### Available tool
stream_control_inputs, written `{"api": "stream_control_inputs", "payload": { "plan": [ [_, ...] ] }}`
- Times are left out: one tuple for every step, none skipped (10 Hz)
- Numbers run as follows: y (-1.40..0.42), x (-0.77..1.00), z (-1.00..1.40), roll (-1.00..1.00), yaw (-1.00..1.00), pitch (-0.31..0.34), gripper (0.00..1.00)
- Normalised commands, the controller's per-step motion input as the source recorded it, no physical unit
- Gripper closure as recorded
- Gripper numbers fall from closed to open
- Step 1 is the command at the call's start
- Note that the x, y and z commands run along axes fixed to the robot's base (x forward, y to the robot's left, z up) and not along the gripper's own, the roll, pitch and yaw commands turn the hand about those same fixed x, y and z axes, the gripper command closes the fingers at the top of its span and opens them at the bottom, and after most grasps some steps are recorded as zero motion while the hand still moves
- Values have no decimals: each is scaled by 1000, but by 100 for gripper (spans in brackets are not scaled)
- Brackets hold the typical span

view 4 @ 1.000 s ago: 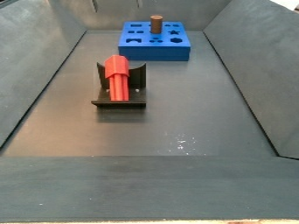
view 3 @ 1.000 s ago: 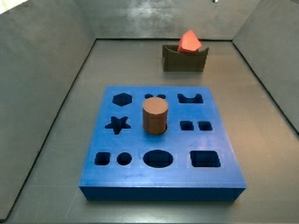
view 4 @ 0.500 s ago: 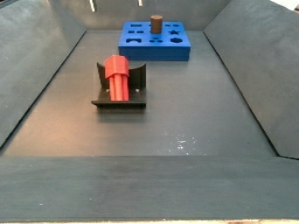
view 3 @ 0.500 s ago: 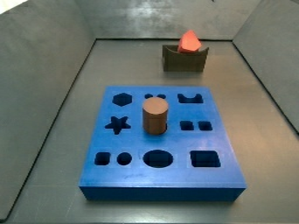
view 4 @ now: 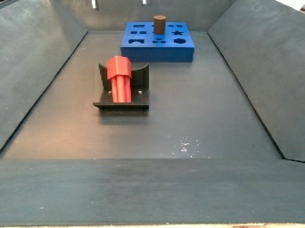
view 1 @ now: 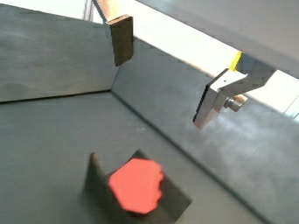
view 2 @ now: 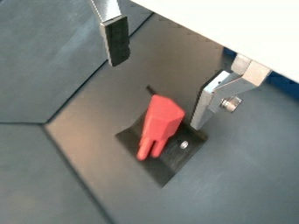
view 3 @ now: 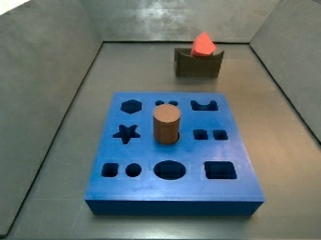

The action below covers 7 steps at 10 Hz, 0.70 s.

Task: Pick up the 3 prong object. Move up. Place the 3 prong object on the fixture. Regrasp the 3 prong object. Move to above the board. Insert the 3 prong object.
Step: Regrasp the 3 prong object.

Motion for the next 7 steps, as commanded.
{"api": "stream_control_inputs", "payload": {
  "plan": [
    [-30,61,-10,1000,59,62,0],
    [-32,78,-9,1000,71,90,0],
    [-35,83,-8,1000,86,110,0],
    [-39,89,-11,1000,118,143,0],
    [-40,92,-13,866,139,147,0],
    [-42,93,-14,607,156,135,0],
    [-38,92,-15,420,169,118,0]
  ]
}}
